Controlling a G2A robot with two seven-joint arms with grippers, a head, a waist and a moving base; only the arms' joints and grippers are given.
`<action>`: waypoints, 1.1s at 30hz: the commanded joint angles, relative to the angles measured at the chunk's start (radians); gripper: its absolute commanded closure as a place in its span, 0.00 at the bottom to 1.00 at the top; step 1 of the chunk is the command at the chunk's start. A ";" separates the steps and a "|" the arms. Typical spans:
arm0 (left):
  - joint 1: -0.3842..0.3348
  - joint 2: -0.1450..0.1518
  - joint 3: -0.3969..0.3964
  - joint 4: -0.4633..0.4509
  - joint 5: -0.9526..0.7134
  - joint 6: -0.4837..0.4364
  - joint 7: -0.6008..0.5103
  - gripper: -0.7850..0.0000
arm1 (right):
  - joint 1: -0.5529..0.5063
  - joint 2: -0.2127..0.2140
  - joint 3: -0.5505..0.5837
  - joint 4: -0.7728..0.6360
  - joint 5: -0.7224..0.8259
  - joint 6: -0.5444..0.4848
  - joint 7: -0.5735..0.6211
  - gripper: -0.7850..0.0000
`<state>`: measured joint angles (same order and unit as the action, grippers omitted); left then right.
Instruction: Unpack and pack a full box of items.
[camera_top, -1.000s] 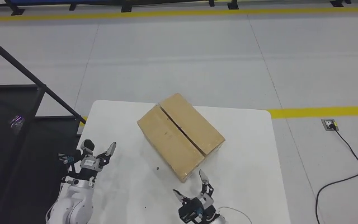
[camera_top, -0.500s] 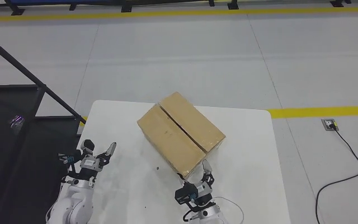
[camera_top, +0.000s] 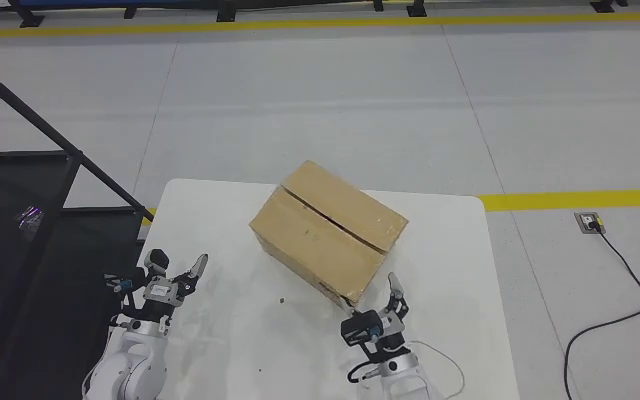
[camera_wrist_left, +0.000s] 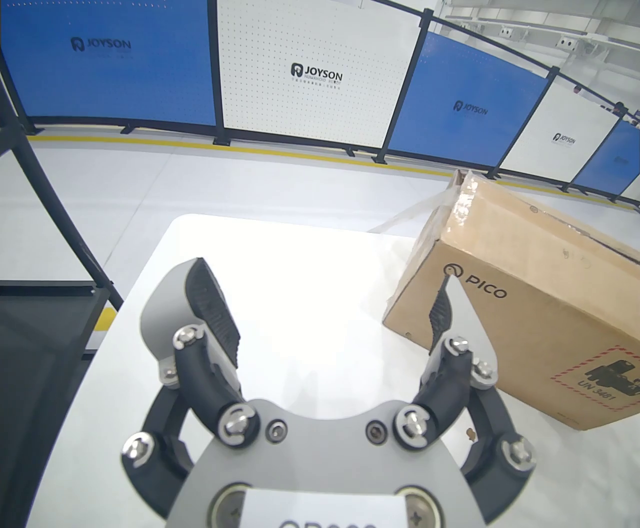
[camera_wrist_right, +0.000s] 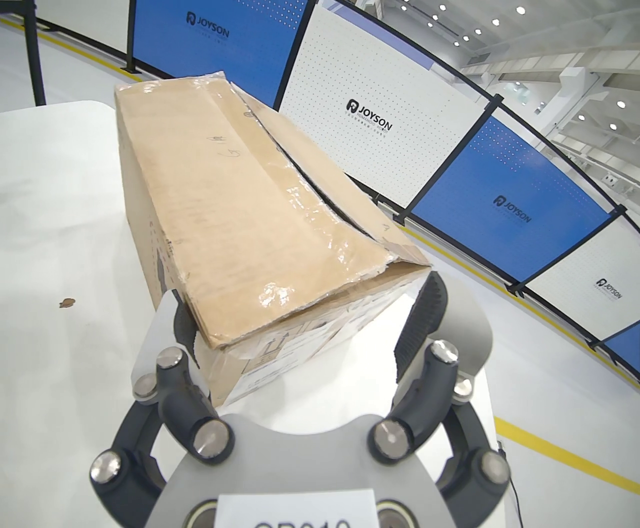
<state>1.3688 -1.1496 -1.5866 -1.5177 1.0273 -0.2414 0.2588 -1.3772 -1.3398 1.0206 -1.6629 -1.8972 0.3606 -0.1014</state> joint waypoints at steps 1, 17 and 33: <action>0.000 0.000 0.000 0.000 0.000 0.000 0.000 0.00 | -0.006 0.001 0.018 -0.011 0.002 -0.003 0.002 0.00; -0.037 -0.006 0.017 0.015 0.045 0.079 -0.026 0.00 | -0.103 0.040 0.226 -0.207 0.417 -0.589 -0.137 0.00; -0.564 -0.046 0.249 0.534 0.165 -0.039 -0.060 0.00 | -0.185 0.068 0.382 -0.337 0.633 -0.817 -0.106 0.00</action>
<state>0.8357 -1.1916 -1.3614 -1.0220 1.1813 -0.2712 0.1965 -1.5563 -1.2733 1.3922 -2.0003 -1.2763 -0.4494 -0.2024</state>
